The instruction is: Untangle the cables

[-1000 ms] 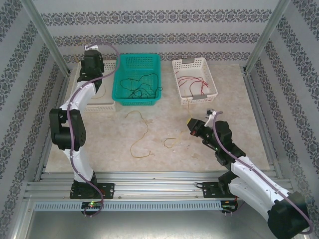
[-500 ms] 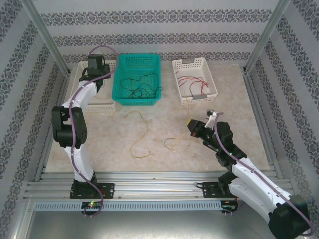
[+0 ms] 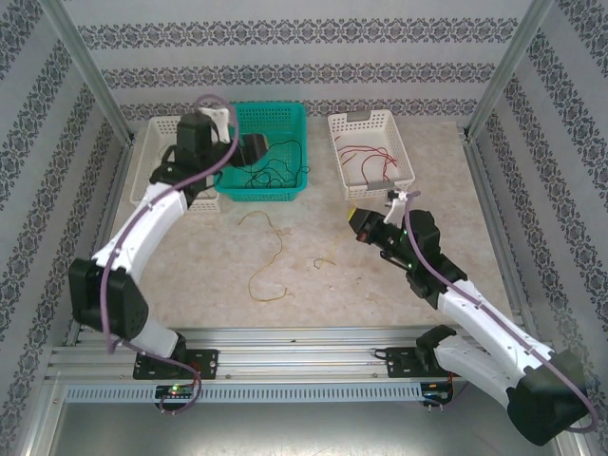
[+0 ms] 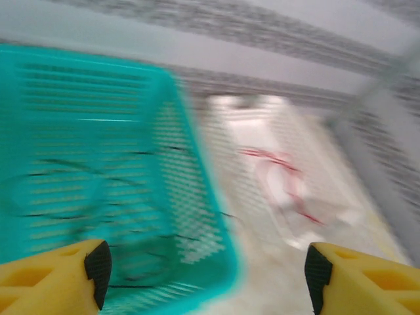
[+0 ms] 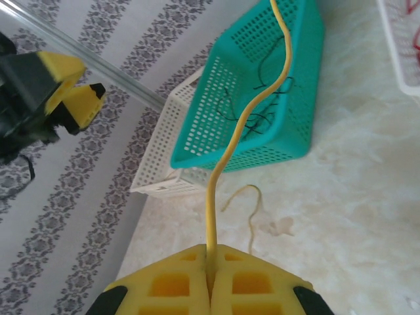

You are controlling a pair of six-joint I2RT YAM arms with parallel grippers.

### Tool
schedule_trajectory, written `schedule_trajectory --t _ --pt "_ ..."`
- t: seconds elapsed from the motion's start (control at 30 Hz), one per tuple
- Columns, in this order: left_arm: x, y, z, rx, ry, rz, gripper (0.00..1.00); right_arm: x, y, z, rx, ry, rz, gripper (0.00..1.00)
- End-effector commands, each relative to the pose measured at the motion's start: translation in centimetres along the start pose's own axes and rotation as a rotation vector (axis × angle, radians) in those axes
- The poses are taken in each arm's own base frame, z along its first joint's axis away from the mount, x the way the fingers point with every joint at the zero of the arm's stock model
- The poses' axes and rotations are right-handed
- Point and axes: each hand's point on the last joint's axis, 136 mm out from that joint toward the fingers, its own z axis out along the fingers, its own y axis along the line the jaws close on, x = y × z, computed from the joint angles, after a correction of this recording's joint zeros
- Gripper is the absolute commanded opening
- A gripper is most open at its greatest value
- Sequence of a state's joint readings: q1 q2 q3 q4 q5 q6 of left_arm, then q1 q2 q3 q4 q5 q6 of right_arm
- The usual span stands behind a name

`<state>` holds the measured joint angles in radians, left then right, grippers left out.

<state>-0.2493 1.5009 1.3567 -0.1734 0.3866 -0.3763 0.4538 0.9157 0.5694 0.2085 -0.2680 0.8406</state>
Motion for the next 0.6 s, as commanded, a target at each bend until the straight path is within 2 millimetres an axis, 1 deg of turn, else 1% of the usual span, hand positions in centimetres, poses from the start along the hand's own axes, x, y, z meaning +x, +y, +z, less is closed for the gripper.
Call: schedule_trajectory --t 0.0,0.13,0.2,0.27,0.37,0.47,0.57 --pt "3.9 -4.5 -0.7 0.224 0.068 -0.037 0.81 -1.4 2.8 0.5 -0.078 0.022 0.011 0.00" --pt "7.7 -9.7 -2.3 0.328 0.140 0.052 0.82 -1.8 4.1 1.2 -0.096 0.060 0.014 0.00" --pt "9.4 -11.3 -3.0 0.364 0.162 0.080 0.83 -1.9 4.4 1.5 -0.100 0.076 0.019 0.00" --pt "10.6 -11.8 -3.4 0.378 0.174 0.096 0.84 -1.7 4.7 1.7 -0.110 0.096 0.025 0.00" --pt "12.1 -11.8 -3.4 0.399 0.192 0.097 0.86 -1.5 5.3 2.0 -0.131 0.121 0.028 0.00" --pt "12.9 -12.6 -3.4 0.440 0.219 0.101 0.87 -1.3 5.7 2.2 -0.142 0.131 0.026 0.00" --pt "13.4 -13.9 -3.6 0.496 0.228 0.117 0.88 -1.2 6.0 2.3 -0.150 0.136 0.018 0.00"
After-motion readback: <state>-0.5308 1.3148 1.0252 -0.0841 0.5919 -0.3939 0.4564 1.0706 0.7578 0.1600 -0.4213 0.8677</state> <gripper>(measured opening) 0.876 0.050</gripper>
